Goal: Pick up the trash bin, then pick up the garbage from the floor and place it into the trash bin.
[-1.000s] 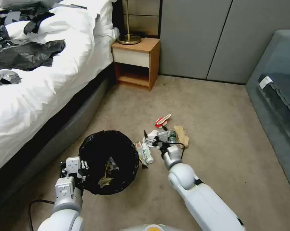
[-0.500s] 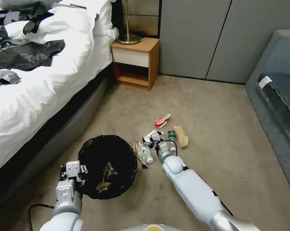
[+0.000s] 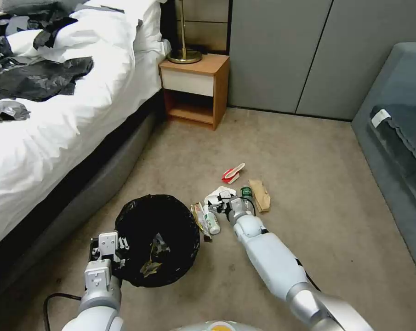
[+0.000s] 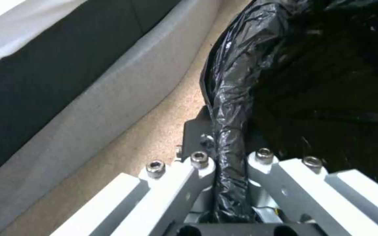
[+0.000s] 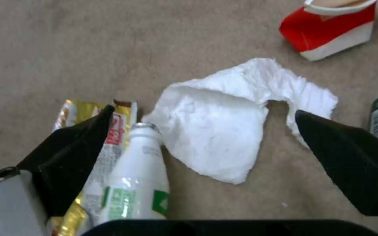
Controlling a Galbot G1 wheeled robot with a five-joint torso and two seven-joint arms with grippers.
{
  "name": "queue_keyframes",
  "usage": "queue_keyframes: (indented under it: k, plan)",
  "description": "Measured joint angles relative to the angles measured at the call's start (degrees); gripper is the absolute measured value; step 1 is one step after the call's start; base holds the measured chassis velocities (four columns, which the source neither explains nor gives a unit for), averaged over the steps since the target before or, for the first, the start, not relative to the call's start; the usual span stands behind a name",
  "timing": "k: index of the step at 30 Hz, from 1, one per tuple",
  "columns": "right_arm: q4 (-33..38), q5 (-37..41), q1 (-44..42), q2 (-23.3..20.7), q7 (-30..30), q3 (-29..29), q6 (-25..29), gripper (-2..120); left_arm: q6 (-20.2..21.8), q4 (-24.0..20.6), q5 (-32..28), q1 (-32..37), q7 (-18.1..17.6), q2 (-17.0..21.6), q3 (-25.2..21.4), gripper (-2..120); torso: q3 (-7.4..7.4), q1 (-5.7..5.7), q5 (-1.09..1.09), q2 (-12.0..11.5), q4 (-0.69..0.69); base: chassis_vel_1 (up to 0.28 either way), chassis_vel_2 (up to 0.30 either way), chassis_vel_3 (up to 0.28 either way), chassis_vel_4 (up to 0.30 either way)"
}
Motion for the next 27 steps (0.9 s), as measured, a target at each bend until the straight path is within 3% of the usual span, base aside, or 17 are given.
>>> queue_keyframes:
  k: [7, 27]
  plan:
    - [-0.55, 2.77, 1.62, 1.03, -0.01, 0.90, -4.31, 100, -0.95, 0.85, -0.55, -0.23, 0.13, 0.17, 0.03, 1, 0.00, 0.00, -0.01, 0.00, 0.01, 0.000, 0.000, 0.000, 0.000]
    - [-4.35, -1.63, 0.79, 1.66, -1.47, 2.25, -2.42, 100, -0.80, 1.36, -1.03, -0.93, 0.12, 0.33, -0.07, 1, 0.00, 0.00, 0.00, 0.00, 0.01, 0.000, 0.000, 0.000, 0.000]
